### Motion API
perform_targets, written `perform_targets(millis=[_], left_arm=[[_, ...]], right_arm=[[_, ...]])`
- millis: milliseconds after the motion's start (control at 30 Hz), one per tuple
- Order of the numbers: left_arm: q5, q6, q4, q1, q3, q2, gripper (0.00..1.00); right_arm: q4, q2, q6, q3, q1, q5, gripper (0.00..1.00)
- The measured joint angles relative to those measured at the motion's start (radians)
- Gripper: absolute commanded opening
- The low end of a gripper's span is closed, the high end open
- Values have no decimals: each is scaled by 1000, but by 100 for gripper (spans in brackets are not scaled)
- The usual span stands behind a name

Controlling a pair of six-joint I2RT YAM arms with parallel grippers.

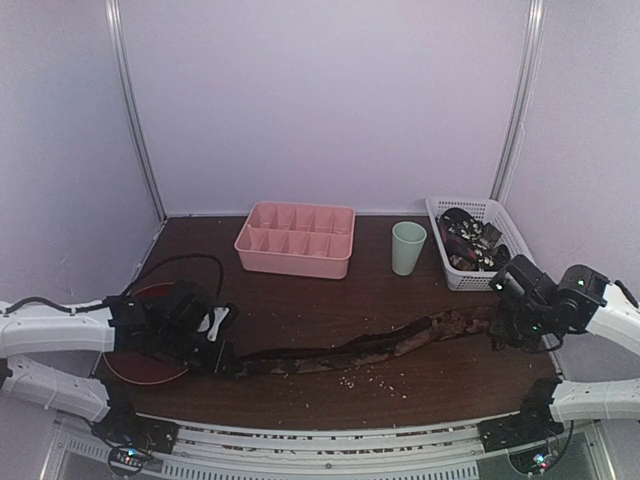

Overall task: Roll the ties
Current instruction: Flatten out the tie at the center of the board.

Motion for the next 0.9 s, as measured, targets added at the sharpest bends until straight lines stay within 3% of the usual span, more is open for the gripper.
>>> perform_targets(millis=[233, 533, 700, 900], left_arm=[[-43, -9, -6, 10, -1, 62, 0], [-91, 32, -14, 41, 56, 175, 0], [-113, 56, -57, 43, 122, 129, 0], [19, 47, -51, 45, 114, 1, 0]], right_arm=[[8, -127, 82, -25, -12, 50, 0], [56, -35, 84, -25, -83, 122, 0], [49, -96, 87, -8, -89, 99, 0], [-21, -311, 123, 22, -89, 37, 0]])
